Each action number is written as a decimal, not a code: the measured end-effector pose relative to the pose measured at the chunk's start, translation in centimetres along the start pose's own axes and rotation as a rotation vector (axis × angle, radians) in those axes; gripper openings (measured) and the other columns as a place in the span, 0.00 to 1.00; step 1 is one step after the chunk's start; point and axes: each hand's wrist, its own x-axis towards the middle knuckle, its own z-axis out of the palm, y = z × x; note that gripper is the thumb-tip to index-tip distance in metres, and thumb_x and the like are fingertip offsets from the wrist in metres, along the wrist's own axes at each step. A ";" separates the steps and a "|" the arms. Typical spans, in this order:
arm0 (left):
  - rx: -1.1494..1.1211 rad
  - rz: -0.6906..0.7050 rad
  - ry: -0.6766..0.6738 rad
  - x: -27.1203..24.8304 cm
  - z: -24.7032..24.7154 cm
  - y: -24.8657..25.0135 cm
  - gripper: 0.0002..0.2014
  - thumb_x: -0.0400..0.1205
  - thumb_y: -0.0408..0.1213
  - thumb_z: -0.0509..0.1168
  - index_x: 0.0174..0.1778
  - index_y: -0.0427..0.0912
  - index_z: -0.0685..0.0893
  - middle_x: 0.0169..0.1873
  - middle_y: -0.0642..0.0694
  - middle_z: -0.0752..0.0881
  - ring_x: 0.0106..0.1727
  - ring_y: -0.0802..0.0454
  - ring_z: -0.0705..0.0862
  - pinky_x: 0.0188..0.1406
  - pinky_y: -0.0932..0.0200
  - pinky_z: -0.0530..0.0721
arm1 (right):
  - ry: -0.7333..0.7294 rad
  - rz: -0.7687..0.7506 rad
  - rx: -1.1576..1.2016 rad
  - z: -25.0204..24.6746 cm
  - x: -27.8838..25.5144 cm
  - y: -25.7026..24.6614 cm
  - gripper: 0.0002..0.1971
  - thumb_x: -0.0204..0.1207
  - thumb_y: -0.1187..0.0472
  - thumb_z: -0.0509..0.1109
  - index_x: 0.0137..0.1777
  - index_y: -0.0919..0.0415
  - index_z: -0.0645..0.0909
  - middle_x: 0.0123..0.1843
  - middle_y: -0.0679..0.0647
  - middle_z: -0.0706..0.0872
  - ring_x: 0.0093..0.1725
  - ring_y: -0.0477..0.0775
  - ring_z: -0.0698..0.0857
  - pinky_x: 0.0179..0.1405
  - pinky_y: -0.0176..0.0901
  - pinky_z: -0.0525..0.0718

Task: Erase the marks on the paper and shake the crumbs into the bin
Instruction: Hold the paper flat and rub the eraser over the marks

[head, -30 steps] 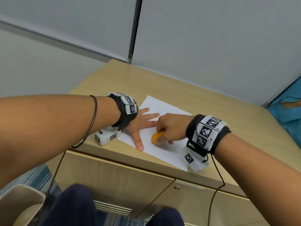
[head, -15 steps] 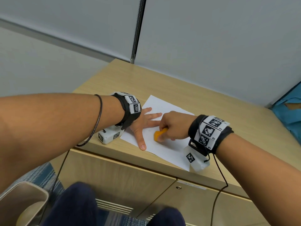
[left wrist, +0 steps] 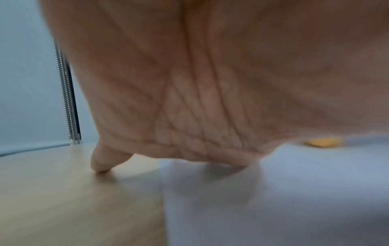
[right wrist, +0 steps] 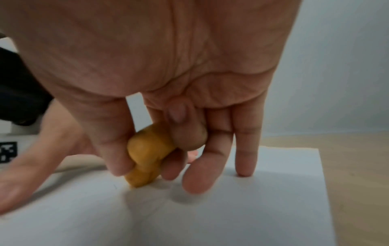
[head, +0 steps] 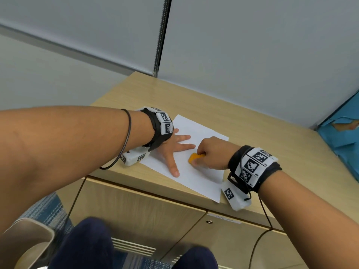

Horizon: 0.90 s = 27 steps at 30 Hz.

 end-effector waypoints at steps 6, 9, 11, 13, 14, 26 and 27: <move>0.027 0.004 0.024 -0.3 -0.4 0.9 0.57 0.63 0.81 0.63 0.76 0.78 0.29 0.83 0.51 0.24 0.84 0.27 0.34 0.78 0.24 0.42 | -0.004 -0.033 -0.049 -0.2 -0.1 -0.5 0.21 0.81 0.44 0.66 0.34 0.60 0.80 0.31 0.53 0.82 0.32 0.54 0.80 0.35 0.47 0.78; 0.000 0.013 0.013 -0.1 0.1 0.8 0.58 0.64 0.79 0.65 0.77 0.77 0.29 0.81 0.52 0.21 0.82 0.27 0.29 0.76 0.21 0.40 | -0.007 -0.106 -0.086 0.5 -0.9 -1.5 0.23 0.81 0.44 0.66 0.32 0.61 0.78 0.28 0.53 0.79 0.31 0.55 0.78 0.34 0.48 0.77; -0.010 0.017 0.009 -0.2 0.3 0.8 0.58 0.64 0.79 0.65 0.78 0.76 0.29 0.80 0.52 0.19 0.82 0.27 0.27 0.76 0.21 0.39 | -0.014 -0.158 -0.131 1.0 -1.6 -2.3 0.24 0.81 0.42 0.65 0.31 0.60 0.77 0.28 0.53 0.79 0.30 0.55 0.78 0.33 0.47 0.77; -0.013 0.017 0.010 -0.3 0.2 1.0 0.58 0.66 0.77 0.66 0.78 0.75 0.29 0.80 0.51 0.19 0.82 0.27 0.27 0.76 0.22 0.39 | -0.019 -0.135 -0.178 0.8 -1.4 -2.1 0.25 0.81 0.39 0.63 0.30 0.58 0.76 0.29 0.52 0.79 0.31 0.53 0.79 0.33 0.45 0.76; -0.016 0.018 0.014 -0.4 0.2 1.1 0.58 0.66 0.77 0.66 0.78 0.74 0.29 0.80 0.51 0.20 0.82 0.26 0.28 0.76 0.22 0.39 | -0.024 -0.094 -0.181 0.4 -1.0 -1.7 0.25 0.81 0.38 0.62 0.30 0.56 0.74 0.30 0.51 0.79 0.31 0.52 0.78 0.34 0.45 0.75; -0.021 0.013 0.029 -0.7 0.2 1.4 0.61 0.64 0.76 0.69 0.77 0.75 0.27 0.81 0.51 0.20 0.82 0.27 0.28 0.76 0.20 0.40 | -0.002 -0.011 -0.224 -0.6 -0.1 -0.8 0.22 0.82 0.38 0.59 0.39 0.55 0.80 0.36 0.49 0.81 0.40 0.55 0.83 0.38 0.46 0.79; -0.016 0.010 0.028 -0.7 0.2 1.4 0.61 0.64 0.76 0.69 0.77 0.75 0.27 0.81 0.52 0.20 0.82 0.27 0.28 0.76 0.20 0.40 | 0.020 -0.016 -0.229 -0.5 -0.1 -0.8 0.22 0.82 0.39 0.59 0.41 0.56 0.81 0.37 0.50 0.82 0.42 0.56 0.84 0.38 0.46 0.80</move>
